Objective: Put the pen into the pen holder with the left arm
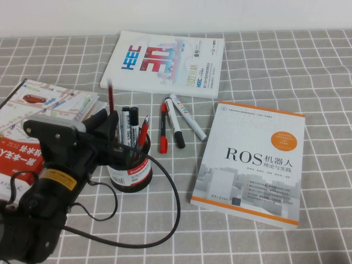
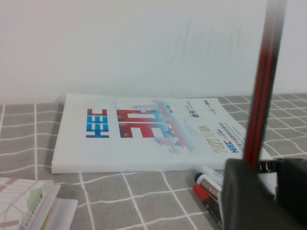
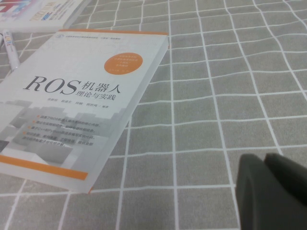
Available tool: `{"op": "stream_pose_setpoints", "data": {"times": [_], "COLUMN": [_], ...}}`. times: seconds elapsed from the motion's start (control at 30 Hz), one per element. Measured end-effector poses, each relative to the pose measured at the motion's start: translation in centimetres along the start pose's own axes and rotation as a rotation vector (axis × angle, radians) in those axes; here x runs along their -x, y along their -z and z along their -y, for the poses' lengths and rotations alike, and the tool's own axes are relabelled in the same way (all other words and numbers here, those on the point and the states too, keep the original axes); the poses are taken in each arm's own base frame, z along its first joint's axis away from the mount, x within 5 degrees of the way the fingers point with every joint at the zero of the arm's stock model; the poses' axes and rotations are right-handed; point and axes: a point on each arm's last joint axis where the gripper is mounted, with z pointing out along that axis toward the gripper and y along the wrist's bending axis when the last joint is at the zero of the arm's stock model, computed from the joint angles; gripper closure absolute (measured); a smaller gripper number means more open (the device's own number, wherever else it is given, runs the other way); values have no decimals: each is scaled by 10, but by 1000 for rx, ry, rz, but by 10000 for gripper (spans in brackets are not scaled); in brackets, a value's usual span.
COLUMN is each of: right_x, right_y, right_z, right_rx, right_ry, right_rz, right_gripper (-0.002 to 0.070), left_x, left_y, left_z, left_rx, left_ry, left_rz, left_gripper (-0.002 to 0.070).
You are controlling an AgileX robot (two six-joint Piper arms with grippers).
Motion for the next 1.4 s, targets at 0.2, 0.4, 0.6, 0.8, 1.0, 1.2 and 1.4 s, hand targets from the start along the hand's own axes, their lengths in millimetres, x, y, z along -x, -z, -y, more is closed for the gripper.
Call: {"op": "stream_pose_setpoints", "data": {"times": [0.2, 0.4, 0.6, 0.8, 1.0, 1.2, 1.4], "right_x": [0, 0, 0, 0, 0, 0, 0], "right_y": [0, 0, 0, 0, 0, 0, 0], "right_z": [0, 0, 0, 0, 0, 0, 0], "right_rx": [0, 0, 0, 0, 0, 0, 0], "right_ry": [0, 0, 0, 0, 0, 0, 0], "right_rz": [0, 0, 0, 0, 0, 0, 0], "right_gripper": [691, 691, 691, 691, 691, 691, 691], "left_x": [4, 25, 56, 89, 94, 85, 84], "left_y": [1, 24, 68, 122, 170, 193, 196], "left_z": [0, 2, 4, 6, 6, 6, 5], "left_rx": [-2, -5, -2, 5, 22, 41, 48], "left_ry": [5, -17, 9, 34, 105, 161, 113], "left_rz": [15, 71, 42, 4, -101, -200, -208], "left_gripper": [410, 430, 637, 672, 675, 675, 675]}}
